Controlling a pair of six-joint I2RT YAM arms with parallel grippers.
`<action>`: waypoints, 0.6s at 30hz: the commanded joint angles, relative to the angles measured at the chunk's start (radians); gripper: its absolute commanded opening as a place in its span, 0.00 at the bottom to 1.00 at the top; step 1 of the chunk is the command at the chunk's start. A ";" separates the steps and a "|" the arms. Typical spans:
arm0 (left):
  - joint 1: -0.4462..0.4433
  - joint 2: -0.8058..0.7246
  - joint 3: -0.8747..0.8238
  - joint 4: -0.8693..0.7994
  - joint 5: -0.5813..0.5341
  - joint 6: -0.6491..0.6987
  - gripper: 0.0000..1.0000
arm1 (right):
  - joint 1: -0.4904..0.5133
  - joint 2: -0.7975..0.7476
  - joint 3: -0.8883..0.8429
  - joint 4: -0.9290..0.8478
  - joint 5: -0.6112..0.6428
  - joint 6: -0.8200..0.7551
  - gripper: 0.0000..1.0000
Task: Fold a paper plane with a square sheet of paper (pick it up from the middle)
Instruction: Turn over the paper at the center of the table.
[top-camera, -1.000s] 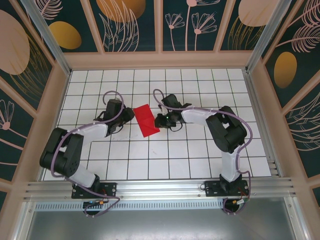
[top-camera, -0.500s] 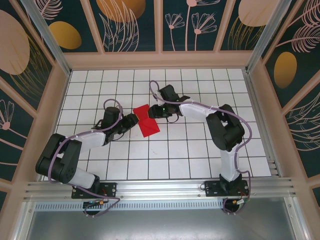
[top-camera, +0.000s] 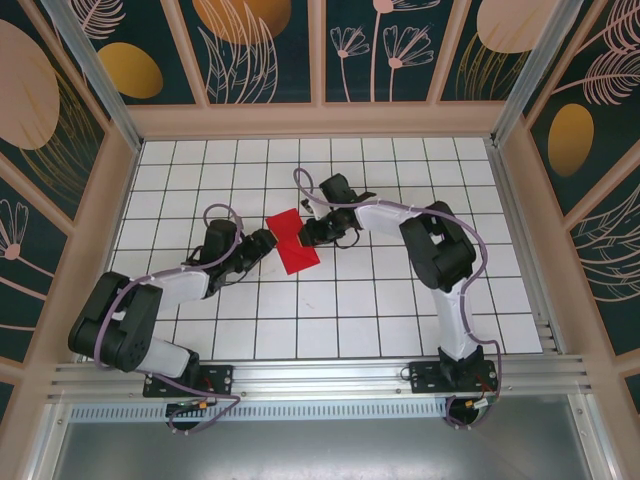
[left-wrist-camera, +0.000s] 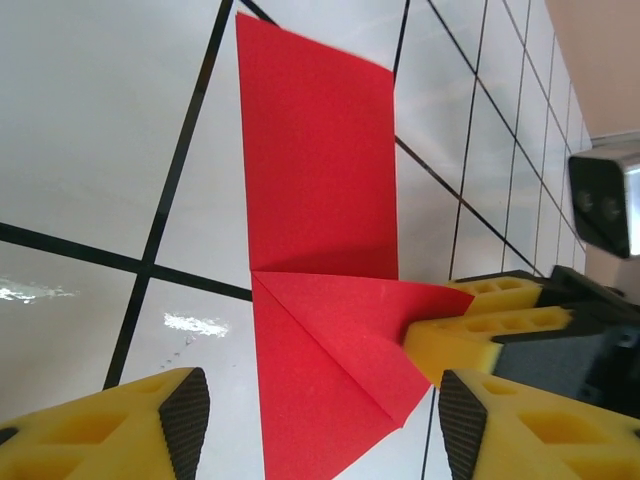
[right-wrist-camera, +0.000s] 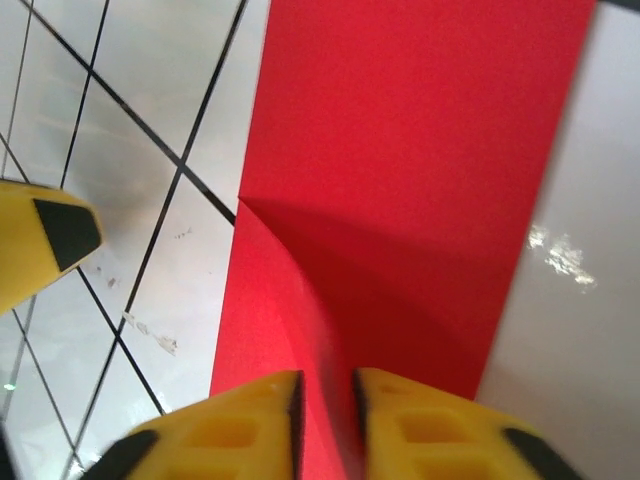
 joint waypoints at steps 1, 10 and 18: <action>-0.002 -0.053 -0.015 0.024 -0.031 -0.024 0.65 | -0.033 0.011 0.023 -0.007 -0.095 -0.012 0.10; -0.001 -0.135 -0.071 0.127 0.037 -0.044 0.78 | -0.058 -0.094 -0.066 0.261 -0.301 0.249 0.05; -0.002 -0.091 -0.133 0.382 0.117 -0.087 0.84 | -0.057 -0.134 -0.118 0.382 -0.369 0.417 0.05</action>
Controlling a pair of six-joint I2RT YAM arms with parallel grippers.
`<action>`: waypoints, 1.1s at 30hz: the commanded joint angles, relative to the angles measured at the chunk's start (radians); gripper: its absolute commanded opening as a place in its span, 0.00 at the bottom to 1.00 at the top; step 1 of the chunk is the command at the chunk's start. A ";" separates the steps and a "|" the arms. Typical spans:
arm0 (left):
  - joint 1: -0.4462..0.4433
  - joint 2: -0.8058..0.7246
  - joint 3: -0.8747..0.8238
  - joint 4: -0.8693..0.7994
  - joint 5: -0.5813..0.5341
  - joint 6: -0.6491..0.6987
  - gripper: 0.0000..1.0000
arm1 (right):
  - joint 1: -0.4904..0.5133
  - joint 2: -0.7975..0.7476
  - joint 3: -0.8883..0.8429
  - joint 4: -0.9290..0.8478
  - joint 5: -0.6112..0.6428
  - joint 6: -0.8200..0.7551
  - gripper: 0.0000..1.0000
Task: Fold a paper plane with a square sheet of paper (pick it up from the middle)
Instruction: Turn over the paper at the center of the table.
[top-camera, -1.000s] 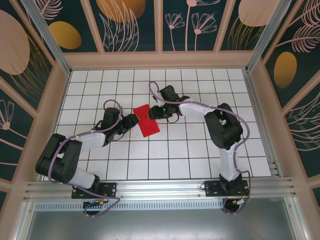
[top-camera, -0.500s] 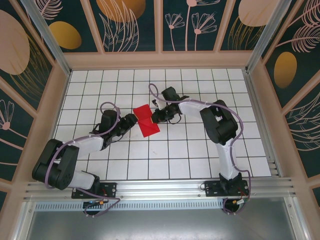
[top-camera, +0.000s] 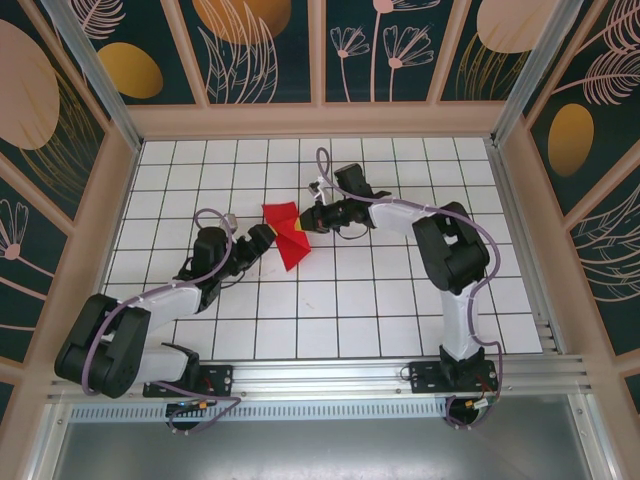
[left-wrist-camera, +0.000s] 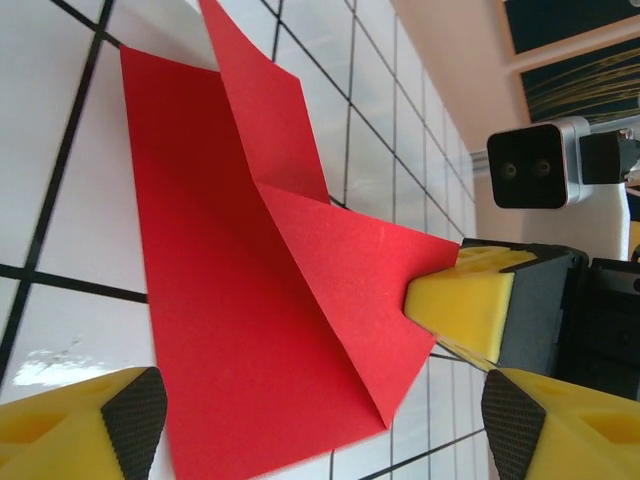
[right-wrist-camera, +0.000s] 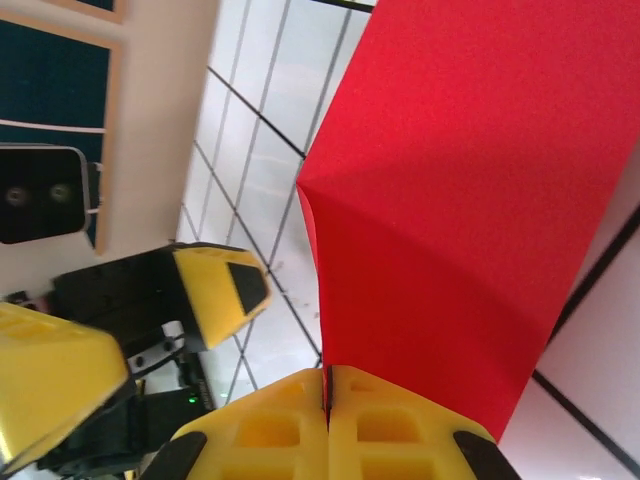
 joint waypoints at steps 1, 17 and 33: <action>-0.002 0.038 -0.022 0.188 0.061 -0.037 0.84 | 0.001 -0.049 -0.031 0.108 -0.077 0.110 0.05; -0.003 0.222 0.020 0.367 0.127 -0.088 0.51 | 0.016 -0.046 -0.045 0.139 -0.109 0.151 0.05; -0.002 0.296 0.031 0.427 0.130 -0.120 0.45 | 0.023 -0.042 -0.080 0.170 -0.128 0.169 0.05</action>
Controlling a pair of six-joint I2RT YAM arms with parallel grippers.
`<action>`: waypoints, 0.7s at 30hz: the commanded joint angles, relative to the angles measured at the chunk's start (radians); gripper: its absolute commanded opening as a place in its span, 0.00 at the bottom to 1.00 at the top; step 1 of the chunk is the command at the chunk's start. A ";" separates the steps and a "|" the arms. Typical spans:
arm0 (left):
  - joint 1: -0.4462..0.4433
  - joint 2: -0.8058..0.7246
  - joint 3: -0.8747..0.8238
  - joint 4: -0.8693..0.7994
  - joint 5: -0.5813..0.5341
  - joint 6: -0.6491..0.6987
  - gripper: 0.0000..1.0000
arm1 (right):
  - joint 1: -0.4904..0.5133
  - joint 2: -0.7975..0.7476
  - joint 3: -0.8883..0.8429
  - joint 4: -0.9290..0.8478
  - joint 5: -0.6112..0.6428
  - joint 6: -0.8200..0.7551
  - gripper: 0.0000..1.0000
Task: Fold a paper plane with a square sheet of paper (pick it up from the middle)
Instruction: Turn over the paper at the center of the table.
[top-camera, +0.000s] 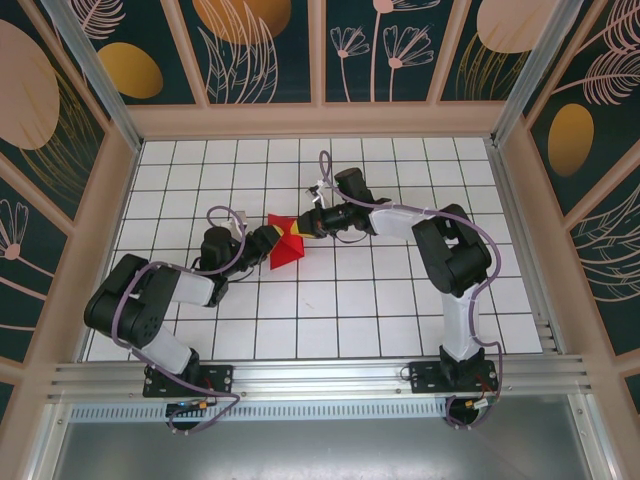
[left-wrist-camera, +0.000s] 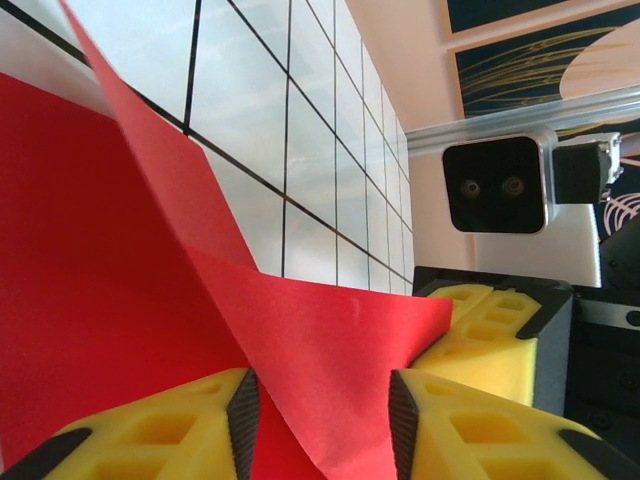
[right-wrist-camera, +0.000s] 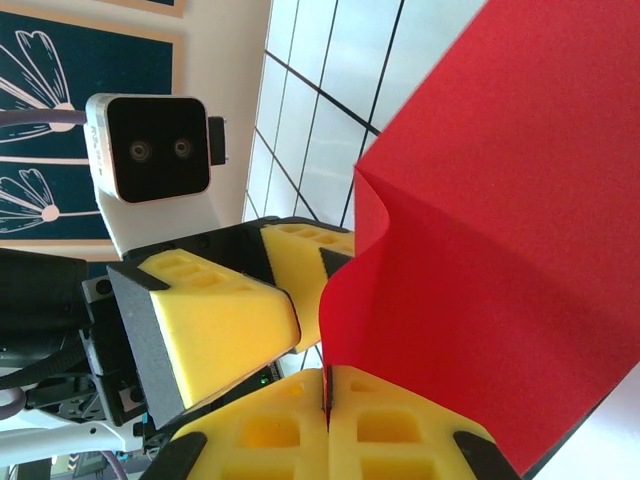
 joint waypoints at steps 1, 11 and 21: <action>-0.002 0.013 0.018 0.038 0.006 -0.012 0.47 | 0.008 -0.030 -0.014 0.047 -0.034 0.014 0.05; -0.002 0.032 0.026 0.035 0.003 -0.029 0.40 | 0.013 -0.036 -0.027 0.073 -0.053 0.032 0.05; -0.002 -0.002 0.021 0.002 -0.027 0.013 0.12 | 0.004 -0.058 -0.045 0.032 0.003 0.010 0.11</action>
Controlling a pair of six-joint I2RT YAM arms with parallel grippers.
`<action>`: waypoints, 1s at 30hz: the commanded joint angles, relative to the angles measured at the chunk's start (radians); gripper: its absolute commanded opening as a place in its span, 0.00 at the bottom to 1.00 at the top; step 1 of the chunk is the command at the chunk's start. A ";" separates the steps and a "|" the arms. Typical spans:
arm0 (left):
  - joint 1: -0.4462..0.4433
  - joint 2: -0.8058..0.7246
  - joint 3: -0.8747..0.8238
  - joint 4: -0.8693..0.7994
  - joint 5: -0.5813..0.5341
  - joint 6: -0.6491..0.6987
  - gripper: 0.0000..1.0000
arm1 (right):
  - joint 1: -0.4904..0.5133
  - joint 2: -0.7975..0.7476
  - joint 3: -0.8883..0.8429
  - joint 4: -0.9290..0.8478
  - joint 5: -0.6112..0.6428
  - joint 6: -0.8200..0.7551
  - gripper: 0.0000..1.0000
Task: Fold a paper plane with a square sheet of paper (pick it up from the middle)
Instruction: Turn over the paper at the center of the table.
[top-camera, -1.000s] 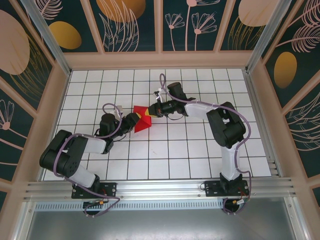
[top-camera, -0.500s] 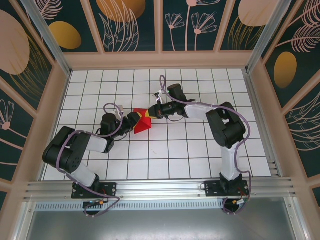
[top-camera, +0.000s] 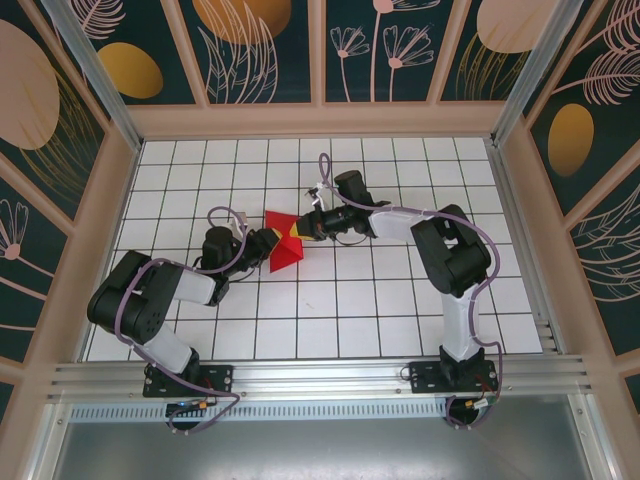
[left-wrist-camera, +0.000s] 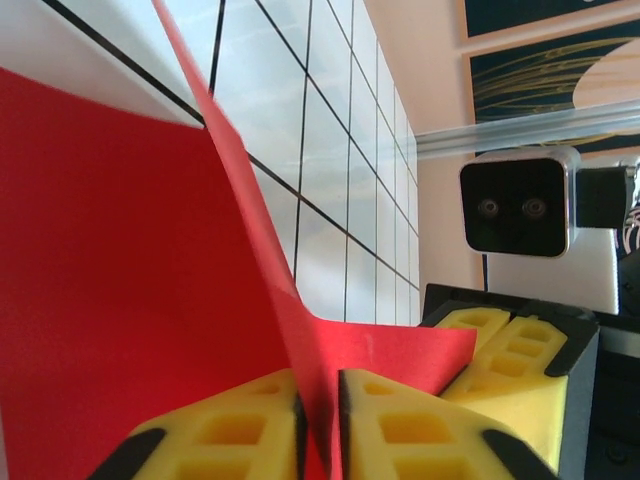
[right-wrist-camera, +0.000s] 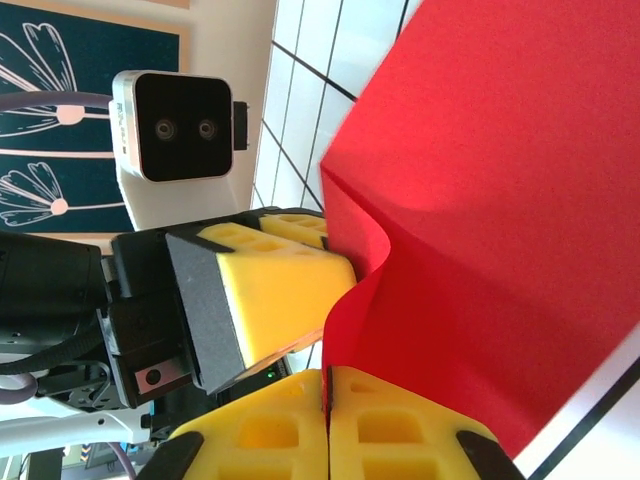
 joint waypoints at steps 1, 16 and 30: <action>-0.002 -0.032 0.015 -0.009 -0.026 0.041 0.10 | -0.006 -0.064 -0.019 -0.013 0.021 -0.017 0.14; -0.002 -0.377 0.274 -0.898 -0.343 0.504 0.05 | -0.060 -0.405 -0.158 -0.246 0.776 -0.178 0.69; -0.186 -0.226 0.672 -1.517 -1.117 0.696 0.04 | -0.083 -0.615 -0.364 -0.138 1.008 -0.151 0.86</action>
